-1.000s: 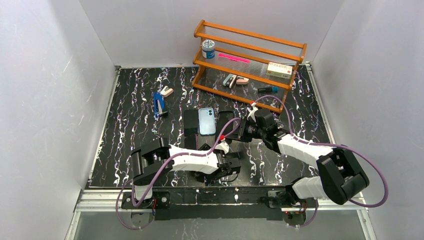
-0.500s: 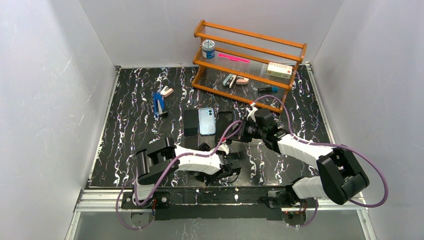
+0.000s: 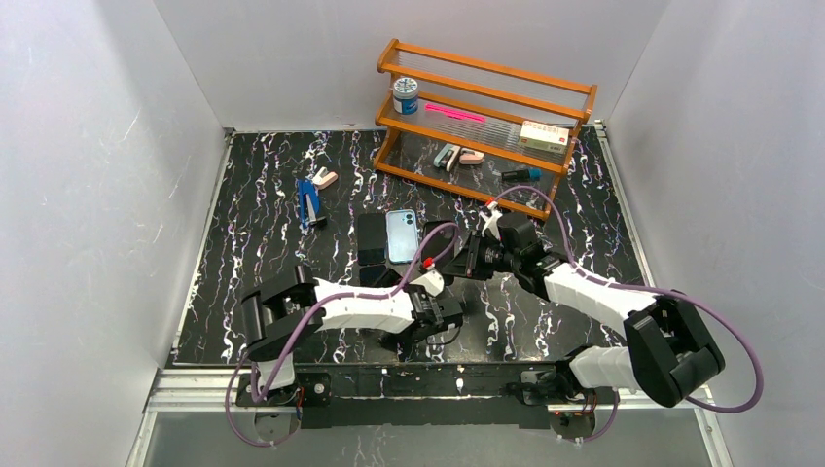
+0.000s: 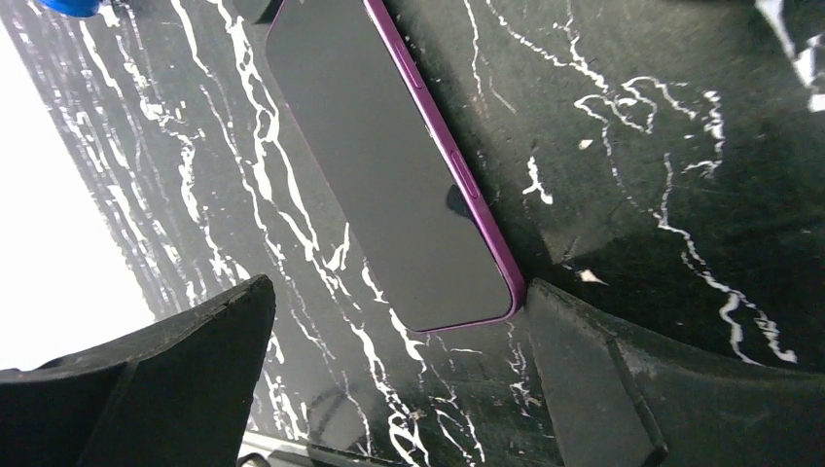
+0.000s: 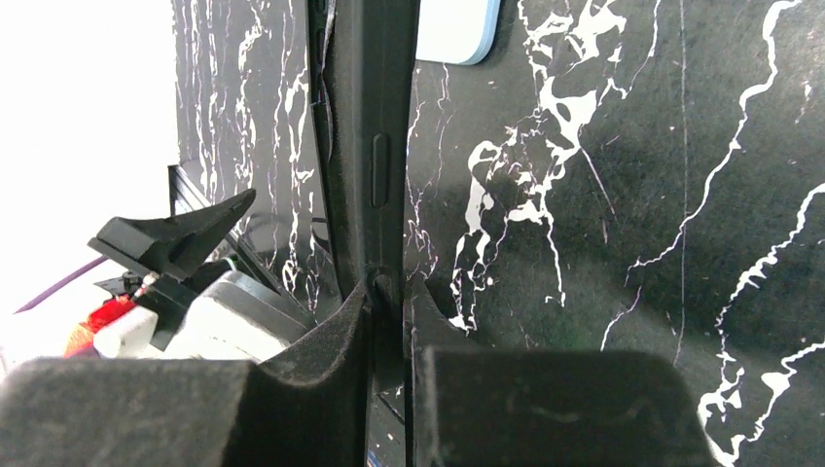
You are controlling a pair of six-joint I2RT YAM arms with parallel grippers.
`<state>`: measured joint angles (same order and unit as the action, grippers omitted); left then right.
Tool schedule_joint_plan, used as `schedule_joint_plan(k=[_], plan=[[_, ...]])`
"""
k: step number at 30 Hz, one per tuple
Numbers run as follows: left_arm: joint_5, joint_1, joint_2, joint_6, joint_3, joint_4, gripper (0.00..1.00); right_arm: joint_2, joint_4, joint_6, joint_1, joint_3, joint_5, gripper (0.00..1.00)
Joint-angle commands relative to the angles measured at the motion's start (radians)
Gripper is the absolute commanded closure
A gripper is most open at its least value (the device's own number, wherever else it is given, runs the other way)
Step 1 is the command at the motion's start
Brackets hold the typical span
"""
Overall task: Take the phone out of the phone case
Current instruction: Place the phone at the center of the board, then place the phone case at the center of the board.
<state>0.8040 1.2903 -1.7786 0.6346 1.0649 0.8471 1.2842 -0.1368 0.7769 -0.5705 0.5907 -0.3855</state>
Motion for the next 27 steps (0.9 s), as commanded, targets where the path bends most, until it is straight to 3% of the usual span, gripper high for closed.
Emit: schedule_joint_plan(k=[1,13,21,27], plan=[[-0.113,-0.019,0.066,-0.015,-0.040,-0.136,0.02,-0.045,0.020,-0.038,0.001,0.002,-0.041,0.99],[-0.258,-0.135,0.255,-0.063,-0.120,-0.216,0.02,-0.004,0.001,-0.051,-0.024,-0.041,-0.150,0.99],[-0.472,-0.407,0.525,-0.121,-0.175,-0.272,0.02,0.088,-0.030,-0.055,-0.057,-0.034,-0.186,0.99],[-0.616,-0.569,0.582,-0.084,-0.243,-0.352,0.02,0.144,-0.067,-0.010,-0.069,-0.039,-0.186,0.99]])
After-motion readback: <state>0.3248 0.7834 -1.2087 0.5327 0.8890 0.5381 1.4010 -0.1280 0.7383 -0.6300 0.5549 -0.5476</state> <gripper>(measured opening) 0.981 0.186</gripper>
